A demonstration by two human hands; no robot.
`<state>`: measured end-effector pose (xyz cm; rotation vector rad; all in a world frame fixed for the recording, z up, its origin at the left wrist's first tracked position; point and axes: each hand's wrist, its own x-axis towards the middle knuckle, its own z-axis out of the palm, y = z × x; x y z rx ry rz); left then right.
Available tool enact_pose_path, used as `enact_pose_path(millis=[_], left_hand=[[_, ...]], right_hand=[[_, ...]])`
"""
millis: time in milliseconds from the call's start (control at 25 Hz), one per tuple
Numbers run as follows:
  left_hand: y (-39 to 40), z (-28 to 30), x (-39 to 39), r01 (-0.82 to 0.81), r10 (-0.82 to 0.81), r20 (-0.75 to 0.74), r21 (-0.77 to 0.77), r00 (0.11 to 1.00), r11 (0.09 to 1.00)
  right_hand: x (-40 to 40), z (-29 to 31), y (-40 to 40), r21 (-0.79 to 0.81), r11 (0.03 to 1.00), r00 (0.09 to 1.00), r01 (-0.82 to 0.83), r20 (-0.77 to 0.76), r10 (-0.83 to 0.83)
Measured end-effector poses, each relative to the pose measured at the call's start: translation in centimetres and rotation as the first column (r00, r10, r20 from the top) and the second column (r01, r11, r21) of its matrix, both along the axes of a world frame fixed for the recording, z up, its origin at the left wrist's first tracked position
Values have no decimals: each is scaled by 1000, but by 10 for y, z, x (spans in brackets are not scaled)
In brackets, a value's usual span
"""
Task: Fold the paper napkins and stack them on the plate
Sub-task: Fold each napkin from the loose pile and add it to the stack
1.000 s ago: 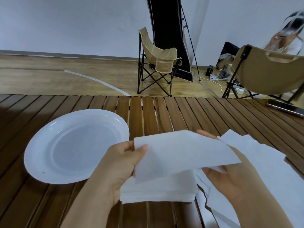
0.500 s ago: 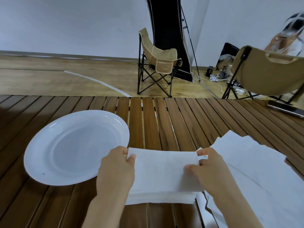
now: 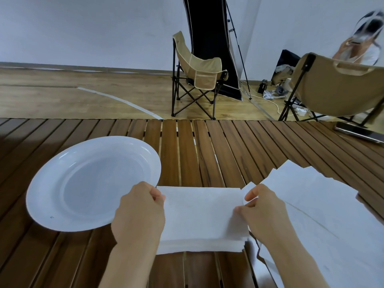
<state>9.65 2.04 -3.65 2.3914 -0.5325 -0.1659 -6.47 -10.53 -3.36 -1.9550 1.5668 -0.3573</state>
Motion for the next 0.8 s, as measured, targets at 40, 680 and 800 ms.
enact_pose_path(millis=[40,680,800], left_hand=[[0,0,0,7,-7,-4,5,1000,1000],[3,20,-11,292,-267,-133,224,954,930],[3,21,-16,319,-287,-158,243,945,916]], right_hand=[[0,-1,-1,-11,1000,1000,-6,-30,6],[-10,-9,-15,-52,993,988,-102,-124,95],[-20,-14,-22,-165,986,952,-28,-305,-24]])
